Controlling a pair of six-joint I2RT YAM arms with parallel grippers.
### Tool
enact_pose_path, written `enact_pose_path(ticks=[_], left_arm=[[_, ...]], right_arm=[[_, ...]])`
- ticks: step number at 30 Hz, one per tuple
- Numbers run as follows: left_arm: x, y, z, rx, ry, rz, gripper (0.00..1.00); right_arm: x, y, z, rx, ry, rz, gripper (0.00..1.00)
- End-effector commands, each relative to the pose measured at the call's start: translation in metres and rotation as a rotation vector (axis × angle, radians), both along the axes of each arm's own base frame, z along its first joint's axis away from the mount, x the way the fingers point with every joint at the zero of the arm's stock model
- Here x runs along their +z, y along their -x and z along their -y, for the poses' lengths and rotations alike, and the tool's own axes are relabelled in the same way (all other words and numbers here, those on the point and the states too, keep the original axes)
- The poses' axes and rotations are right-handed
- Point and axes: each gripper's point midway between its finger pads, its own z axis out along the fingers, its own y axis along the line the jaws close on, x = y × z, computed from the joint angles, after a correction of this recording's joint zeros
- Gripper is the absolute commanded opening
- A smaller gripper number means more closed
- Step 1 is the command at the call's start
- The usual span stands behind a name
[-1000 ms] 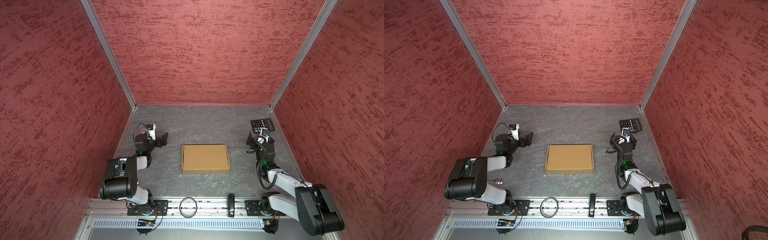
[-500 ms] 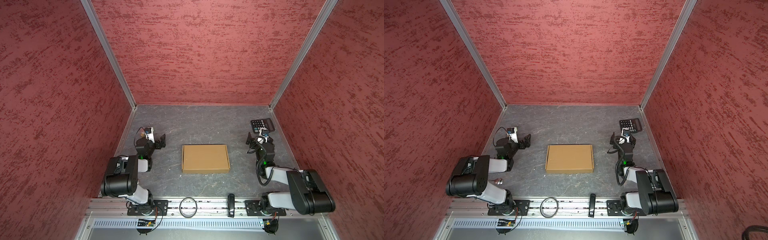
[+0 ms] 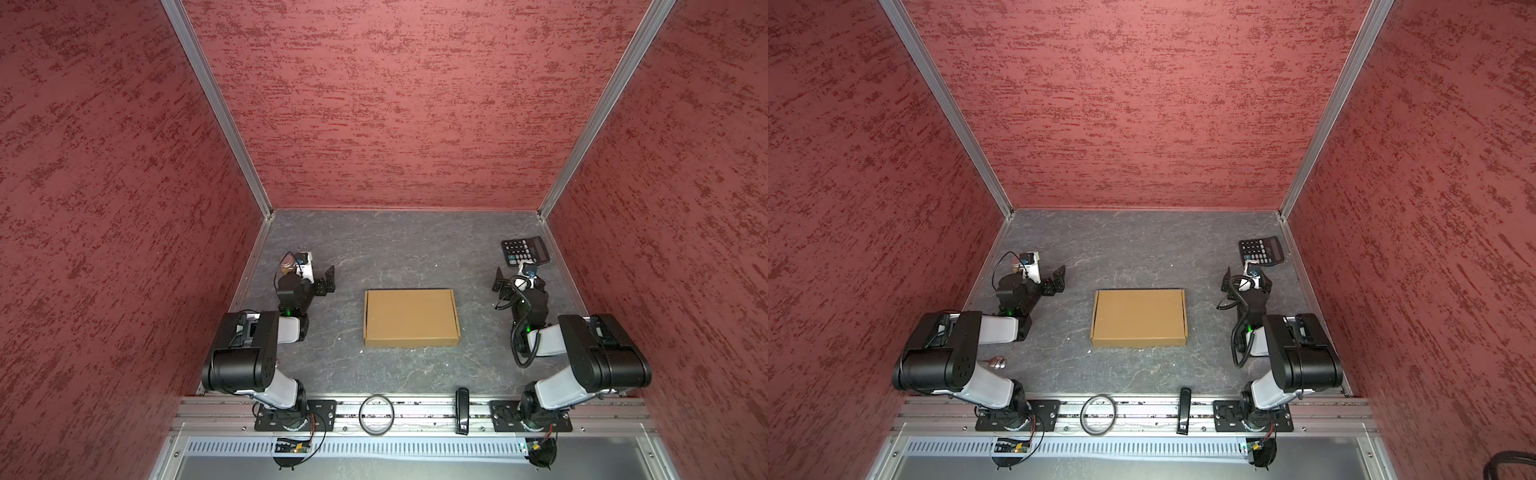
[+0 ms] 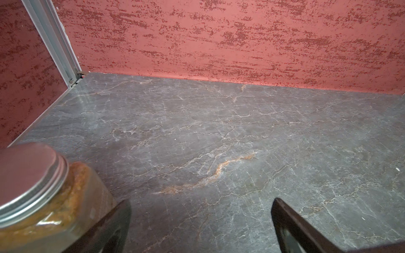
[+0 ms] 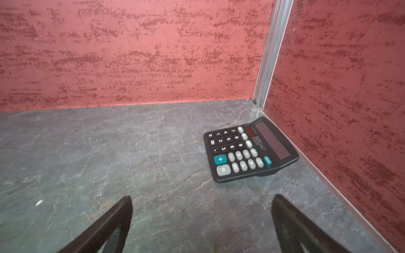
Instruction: Fold the paper box
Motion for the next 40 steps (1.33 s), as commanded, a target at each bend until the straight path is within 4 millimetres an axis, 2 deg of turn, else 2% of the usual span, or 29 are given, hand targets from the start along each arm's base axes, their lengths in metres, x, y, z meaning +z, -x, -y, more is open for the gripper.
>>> enact_pose_path(ticks=[1, 8, 40], left_arm=[[0.0049, -0.0035, -0.0025, 0.013, -0.017, 0.014, 1.0], [0.0041, -0.0035, -0.0026, 0.012, -0.018, 0.012, 0.99], [0.0045, -0.0041, -0.0062, 0.023, -0.005, 0.011, 1.0]], right_arm=[[0.0131, -0.0029, -0.0026, 0.025, -0.016, 0.054, 0.99], [0.0088, -0.0126, 0.0012, 0.042, -0.051, 0.014, 0.99], [0.0089, -0.0111, 0.0025, 0.039, -0.052, 0.018, 0.99]])
